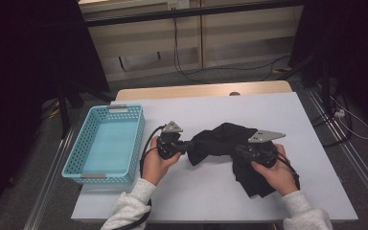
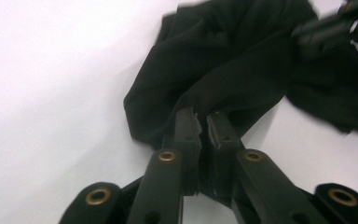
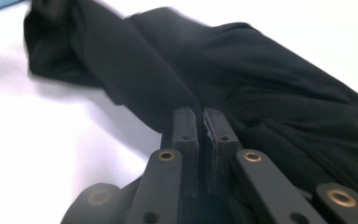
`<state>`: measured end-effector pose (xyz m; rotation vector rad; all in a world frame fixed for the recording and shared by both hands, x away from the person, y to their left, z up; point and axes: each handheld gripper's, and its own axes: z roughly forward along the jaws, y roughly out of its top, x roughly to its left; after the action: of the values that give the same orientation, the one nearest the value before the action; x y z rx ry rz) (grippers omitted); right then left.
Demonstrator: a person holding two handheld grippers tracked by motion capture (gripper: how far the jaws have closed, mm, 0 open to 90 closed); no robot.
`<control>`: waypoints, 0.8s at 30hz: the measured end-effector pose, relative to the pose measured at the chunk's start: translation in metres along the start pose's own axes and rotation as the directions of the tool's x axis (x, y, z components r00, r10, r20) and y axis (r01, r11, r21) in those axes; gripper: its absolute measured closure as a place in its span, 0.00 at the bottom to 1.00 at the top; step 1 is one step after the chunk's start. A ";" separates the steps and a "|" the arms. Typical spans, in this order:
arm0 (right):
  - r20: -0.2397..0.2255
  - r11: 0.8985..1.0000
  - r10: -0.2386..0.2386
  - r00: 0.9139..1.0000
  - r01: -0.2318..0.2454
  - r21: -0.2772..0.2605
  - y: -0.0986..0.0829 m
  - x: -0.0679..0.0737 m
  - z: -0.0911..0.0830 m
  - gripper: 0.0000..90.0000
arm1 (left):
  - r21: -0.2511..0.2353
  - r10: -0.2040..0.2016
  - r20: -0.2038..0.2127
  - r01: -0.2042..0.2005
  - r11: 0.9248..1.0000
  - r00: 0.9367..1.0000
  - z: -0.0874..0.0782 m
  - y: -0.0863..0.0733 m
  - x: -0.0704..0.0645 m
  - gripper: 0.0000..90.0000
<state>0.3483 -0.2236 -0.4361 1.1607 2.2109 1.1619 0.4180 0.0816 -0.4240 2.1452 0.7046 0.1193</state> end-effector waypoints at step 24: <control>0.104 0.993 0.119 0.987 -0.117 -0.028 -0.011 -0.029 -0.012 0.95 | 0.066 0.019 -0.002 -0.018 0.998 1.000 0.016 -0.036 -0.020 0.33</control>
<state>0.3519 -0.2560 -0.4390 1.3283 2.0710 1.1403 0.3903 0.0770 -0.4578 2.2157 0.6991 0.1099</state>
